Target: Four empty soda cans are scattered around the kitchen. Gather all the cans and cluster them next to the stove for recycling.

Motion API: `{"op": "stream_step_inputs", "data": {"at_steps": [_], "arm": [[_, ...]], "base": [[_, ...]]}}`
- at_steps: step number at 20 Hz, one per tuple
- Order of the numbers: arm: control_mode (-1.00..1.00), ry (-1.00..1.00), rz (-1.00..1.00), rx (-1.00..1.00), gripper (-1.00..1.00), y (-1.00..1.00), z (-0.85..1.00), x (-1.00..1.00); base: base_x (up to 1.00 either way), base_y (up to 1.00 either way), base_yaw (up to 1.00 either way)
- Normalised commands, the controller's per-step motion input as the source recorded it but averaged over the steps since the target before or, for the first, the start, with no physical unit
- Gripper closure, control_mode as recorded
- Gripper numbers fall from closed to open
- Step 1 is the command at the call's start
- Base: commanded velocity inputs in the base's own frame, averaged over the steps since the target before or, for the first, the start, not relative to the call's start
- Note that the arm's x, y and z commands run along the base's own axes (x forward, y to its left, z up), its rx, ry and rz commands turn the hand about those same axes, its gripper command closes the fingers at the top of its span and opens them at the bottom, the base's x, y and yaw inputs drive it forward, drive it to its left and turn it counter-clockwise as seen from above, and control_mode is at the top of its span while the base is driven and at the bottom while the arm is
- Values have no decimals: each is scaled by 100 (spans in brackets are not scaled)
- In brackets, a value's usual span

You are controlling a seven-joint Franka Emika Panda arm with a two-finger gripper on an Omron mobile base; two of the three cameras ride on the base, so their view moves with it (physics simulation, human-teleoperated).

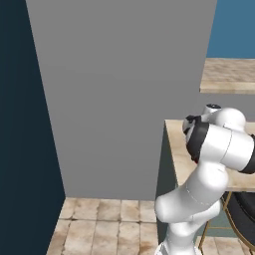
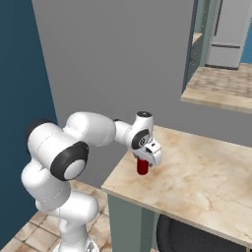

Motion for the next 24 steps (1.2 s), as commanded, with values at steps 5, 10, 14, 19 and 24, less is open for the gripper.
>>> {"op": "stream_step_inputs", "data": {"at_steps": [5,10,14,19,24], "arm": [[-100,1,0,0,-100,-1,-14,9],[-100,0,0,0,100,0,-14,8],[-100,6,-1,1,100,0,-10,-5],[-100,4,-6,3,100,2,-8,-28],[-100,-3,-8,0,100,6,1,-32]], "base": [[0,0,0],[0,0,0],[0,0,0],[0,0,0],[0,0,0]]}}
